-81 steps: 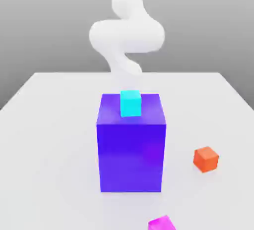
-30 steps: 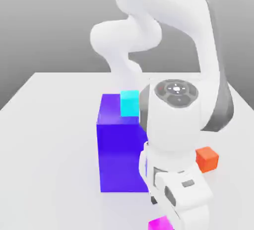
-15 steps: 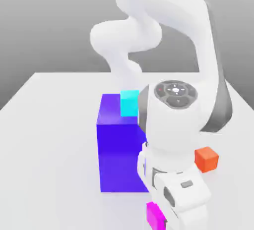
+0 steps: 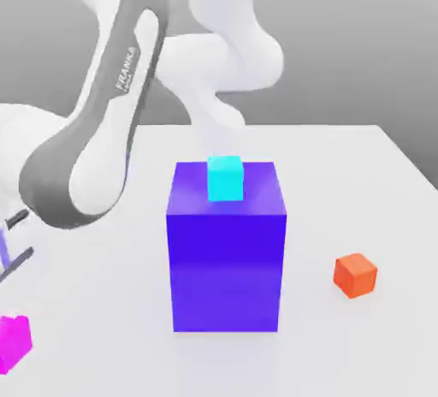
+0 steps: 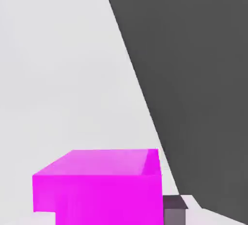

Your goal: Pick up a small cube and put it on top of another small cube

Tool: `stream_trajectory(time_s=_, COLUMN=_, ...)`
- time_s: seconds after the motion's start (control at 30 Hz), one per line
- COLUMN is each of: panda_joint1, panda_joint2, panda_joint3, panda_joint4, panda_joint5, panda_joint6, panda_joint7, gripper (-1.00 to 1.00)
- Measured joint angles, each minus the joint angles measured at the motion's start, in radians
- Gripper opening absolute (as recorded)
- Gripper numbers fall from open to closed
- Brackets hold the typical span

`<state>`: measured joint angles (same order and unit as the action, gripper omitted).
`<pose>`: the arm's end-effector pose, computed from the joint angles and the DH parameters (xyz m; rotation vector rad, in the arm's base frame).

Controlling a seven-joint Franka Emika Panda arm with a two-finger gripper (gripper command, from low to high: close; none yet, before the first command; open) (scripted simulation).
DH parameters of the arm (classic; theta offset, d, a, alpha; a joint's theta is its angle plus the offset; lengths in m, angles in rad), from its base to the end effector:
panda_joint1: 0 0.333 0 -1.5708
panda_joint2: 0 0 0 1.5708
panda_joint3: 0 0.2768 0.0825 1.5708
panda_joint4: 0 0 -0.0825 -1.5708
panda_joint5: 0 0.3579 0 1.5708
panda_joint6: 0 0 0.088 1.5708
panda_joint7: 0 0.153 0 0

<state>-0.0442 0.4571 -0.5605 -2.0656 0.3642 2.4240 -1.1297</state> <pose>0.4589 -0.3153 0.1776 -3.1066 -0.4572 0.0038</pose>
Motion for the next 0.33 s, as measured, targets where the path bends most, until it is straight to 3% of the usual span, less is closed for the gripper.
stream_trajectory(time_s=0.1, panda_joint1=-0.063, panda_joint2=0.091, panda_joint3=0.040, panda_joint4=0.021, panda_joint5=0.071, panda_joint6=0.059, panda_joint7=-0.039, gripper=-1.00)
stream_trajectory(time_s=0.13, panda_joint1=-0.078, panda_joint2=0.117, panda_joint3=0.057, panda_joint4=0.025, panda_joint5=0.091, panda_joint6=0.080, panda_joint7=-0.052, gripper=1.00)
stream_trajectory(time_s=0.33, panda_joint1=-0.086, panda_joint2=0.130, panda_joint3=0.065, panda_joint4=0.027, panda_joint5=0.101, panda_joint6=0.091, panda_joint7=-0.058, gripper=1.00)
